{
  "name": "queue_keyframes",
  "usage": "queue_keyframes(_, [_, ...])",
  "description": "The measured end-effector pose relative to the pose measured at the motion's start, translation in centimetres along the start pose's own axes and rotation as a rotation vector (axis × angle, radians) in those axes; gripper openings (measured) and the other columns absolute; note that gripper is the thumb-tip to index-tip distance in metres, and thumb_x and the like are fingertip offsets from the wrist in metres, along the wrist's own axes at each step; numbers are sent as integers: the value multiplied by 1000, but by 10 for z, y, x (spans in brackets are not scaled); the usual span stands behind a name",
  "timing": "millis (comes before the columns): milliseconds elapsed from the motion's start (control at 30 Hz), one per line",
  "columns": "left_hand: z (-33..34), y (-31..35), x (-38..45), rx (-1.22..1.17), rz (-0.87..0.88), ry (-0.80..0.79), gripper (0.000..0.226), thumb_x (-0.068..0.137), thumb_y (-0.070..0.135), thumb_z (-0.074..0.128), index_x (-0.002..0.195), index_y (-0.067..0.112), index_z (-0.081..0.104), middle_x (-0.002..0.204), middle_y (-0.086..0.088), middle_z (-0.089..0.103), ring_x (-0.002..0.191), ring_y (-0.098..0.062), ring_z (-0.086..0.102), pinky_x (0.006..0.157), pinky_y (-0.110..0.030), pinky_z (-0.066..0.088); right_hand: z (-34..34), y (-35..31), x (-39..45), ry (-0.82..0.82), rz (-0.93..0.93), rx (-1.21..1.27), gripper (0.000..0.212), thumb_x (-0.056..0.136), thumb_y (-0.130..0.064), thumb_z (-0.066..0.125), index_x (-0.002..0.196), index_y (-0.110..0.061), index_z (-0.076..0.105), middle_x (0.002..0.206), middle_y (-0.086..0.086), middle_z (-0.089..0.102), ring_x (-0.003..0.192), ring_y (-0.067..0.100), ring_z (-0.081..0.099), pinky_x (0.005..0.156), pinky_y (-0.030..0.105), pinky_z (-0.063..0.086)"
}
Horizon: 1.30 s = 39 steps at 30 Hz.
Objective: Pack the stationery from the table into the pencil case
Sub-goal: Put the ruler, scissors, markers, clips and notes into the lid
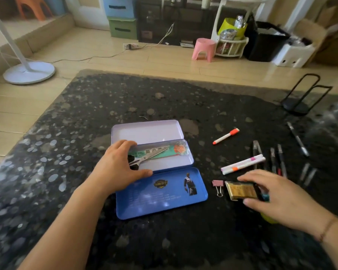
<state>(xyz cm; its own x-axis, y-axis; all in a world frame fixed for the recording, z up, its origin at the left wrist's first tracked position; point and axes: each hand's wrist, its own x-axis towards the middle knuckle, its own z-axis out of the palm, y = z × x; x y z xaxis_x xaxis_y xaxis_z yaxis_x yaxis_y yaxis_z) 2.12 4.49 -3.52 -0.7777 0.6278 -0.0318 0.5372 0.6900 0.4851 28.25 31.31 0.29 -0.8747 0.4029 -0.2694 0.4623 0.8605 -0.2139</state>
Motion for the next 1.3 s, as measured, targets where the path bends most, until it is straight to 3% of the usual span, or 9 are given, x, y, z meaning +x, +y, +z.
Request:
queue_keyframes(67, [2, 3, -2, -19, 18, -18, 97, 58, 66, 75, 137, 22, 40, 138, 6, 43, 126, -17, 40, 105, -35, 36, 7, 0, -2, -31, -22, -51, 62, 73, -58, 68, 131, -49, 44, 129, -32, 42, 120, -4, 42, 101, 30, 44])
queue_keyframes(200, [5, 10, -8, -20, 63, -51, 95, 58, 66, 75, 136, 26, 39, 136, 9, 42, 125, -13, 38, 103, -31, 35, 10, -1, 3, 50, -14, -76, 56, 78, -51, 68, 129, -48, 45, 121, -31, 47, 113, -4, 42, 96, 24, 44])
queue_keyframes(333, [8, 19, -13, -10, 104, -63, 95, 58, 69, 73, 136, 27, 38, 136, 12, 42, 125, -11, 38, 103, -30, 36, 0, 3, -2, 68, 32, 65, 45, 73, -42, 77, 109, -53, 51, 101, -26, 49, 96, -1, 52, 84, 23, 46])
queue_keyframes(467, [16, 34, -25, 14, 180, -49, 95, 58, 73, 70, 135, 28, 39, 132, 15, 42, 122, -10, 39, 100, -27, 37, -17, -12, -1, 261, -90, 235, 34, 69, -29, 81, 88, -45, 58, 90, -24, 59, 86, 1, 57, 73, 24, 45])
queue_keyframes(633, [26, 44, -33, 18, 216, -12, 93, 57, 76, 67, 134, 30, 40, 126, 16, 43, 118, -7, 39, 96, -25, 39, -11, -75, 34, 188, -325, 97, 28, 76, -32, 74, 98, -38, 58, 101, -19, 59, 98, 8, 51, 82, 37, 49])
queue_keyframes(800, [15, 27, -22, -87, 219, -163, 88, 60, 65, 73, 135, 32, 41, 128, 18, 43, 117, -5, 42, 99, -29, 42, 10, -108, 55, 24, -375, -46, 25, 85, -24, 67, 107, -35, 59, 113, -13, 55, 111, 11, 43, 90, 39, 48])
queue_keyframes(900, [9, 19, -20, -155, 229, -253, 76, 72, 46, 71, 139, 31, 39, 132, 18, 41, 123, -5, 39, 103, -32, 40, 7, -99, 51, 77, -337, -55, 26, 86, -15, 65, 104, -33, 60, 110, -13, 52, 111, 10, 40, 89, 33, 47])
queue_keyframes(1000, [12, 20, -17, -178, 219, -195, 61, 77, 33, 66, 134, 30, 45, 128, 15, 46, 119, -7, 43, 101, -31, 41, 1, -92, 46, 162, -300, -93, 30, 86, -9, 63, 105, -31, 61, 109, -14, 50, 111, 9, 38, 86, 31, 49])
queue_keyframes(1300, [26, 32, -14, -31, 204, -42, 63, 70, 57, 68, 125, 33, 48, 120, 13, 55, 106, -15, 44, 92, -42, 44, 11, -111, 43, 154, -419, 78, 26, 86, -14, 66, 108, -28, 63, 110, -12, 52, 108, 8, 40, 89, 30, 47])
